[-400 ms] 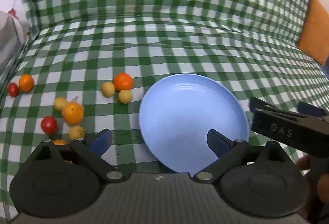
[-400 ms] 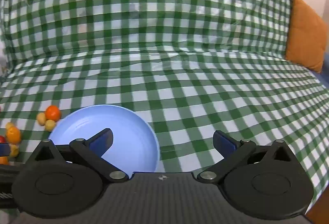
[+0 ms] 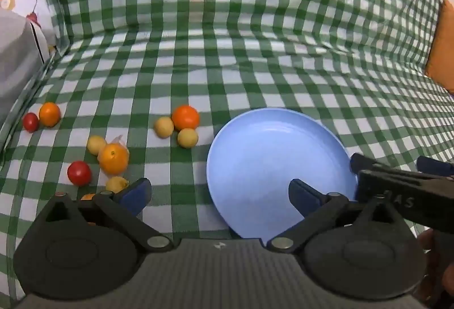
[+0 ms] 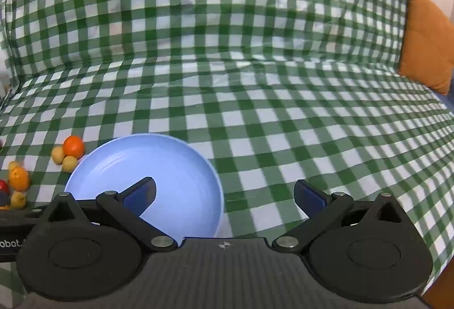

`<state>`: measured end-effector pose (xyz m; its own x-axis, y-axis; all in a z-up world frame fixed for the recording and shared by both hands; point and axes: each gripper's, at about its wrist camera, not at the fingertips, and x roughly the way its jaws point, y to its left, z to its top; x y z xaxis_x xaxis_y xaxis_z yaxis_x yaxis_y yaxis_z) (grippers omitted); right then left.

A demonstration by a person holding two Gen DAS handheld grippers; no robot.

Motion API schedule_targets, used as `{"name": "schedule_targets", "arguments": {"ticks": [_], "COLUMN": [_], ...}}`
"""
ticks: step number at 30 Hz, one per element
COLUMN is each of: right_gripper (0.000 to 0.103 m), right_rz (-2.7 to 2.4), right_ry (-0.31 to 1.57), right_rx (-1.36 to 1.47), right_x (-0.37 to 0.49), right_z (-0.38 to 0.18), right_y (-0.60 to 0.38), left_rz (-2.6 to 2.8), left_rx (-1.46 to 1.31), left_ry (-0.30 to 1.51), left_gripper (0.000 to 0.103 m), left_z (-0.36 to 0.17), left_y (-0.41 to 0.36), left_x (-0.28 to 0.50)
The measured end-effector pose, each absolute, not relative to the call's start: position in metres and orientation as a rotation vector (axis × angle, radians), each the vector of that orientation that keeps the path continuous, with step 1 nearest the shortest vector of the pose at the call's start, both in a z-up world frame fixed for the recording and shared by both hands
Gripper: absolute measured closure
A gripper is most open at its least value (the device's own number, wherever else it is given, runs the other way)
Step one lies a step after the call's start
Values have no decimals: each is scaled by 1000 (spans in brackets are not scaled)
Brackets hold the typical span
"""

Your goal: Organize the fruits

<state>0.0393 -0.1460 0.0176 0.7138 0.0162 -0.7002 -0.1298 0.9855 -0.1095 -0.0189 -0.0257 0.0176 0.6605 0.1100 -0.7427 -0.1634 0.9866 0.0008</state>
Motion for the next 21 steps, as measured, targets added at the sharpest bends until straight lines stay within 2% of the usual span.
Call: {"name": "schedule_targets", "arguments": {"ticks": [9, 21], "right_gripper": [1, 1], "right_rz": [97, 80], "right_ry": [842, 894], "right_rx": [-143, -113], "right_x": [44, 48], "right_z": [12, 14], "right_y": [-158, -158], "left_rz": [141, 106], "left_rx": [-44, -85], "left_ry": [808, 905], "left_gripper": [0, 0], "left_z": [1, -4], "left_y": [-44, -36], "left_x": [-20, -5]}}
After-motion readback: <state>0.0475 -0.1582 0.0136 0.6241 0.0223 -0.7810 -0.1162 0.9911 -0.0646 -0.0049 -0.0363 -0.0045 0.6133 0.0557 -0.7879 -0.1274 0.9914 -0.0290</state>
